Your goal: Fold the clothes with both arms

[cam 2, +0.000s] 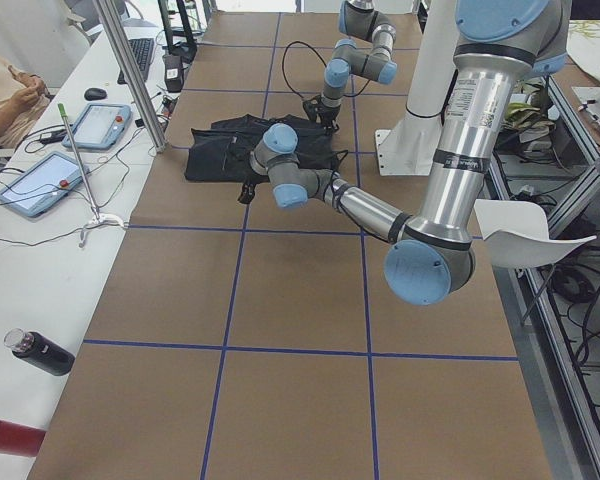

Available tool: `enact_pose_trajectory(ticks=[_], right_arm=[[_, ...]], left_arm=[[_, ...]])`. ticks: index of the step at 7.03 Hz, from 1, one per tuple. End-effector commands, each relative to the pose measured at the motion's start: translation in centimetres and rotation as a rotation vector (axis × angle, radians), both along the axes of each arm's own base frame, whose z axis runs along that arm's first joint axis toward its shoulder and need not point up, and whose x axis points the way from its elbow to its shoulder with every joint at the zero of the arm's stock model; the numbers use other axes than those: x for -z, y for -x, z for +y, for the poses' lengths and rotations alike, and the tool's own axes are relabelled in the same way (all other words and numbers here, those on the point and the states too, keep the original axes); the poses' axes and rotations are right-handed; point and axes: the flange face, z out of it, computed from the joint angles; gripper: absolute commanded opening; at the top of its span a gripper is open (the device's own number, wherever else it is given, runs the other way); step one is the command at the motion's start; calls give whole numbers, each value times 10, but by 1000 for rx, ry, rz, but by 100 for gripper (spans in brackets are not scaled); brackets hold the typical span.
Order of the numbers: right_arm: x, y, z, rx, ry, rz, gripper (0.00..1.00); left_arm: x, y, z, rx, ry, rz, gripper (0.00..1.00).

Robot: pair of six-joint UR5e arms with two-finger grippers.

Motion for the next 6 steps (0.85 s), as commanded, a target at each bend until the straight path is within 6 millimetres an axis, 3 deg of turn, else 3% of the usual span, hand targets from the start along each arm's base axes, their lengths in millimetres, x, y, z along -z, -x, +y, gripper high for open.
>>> enact_pose_trajectory(ticks=[1,6], right_arm=[[0,7,13,35,-22,65,49],[-9,16,17,75,-33,91,47]], left_arm=[[-2,1,0,3,4,-2,100],[2,1,2,3,3,8,100]])
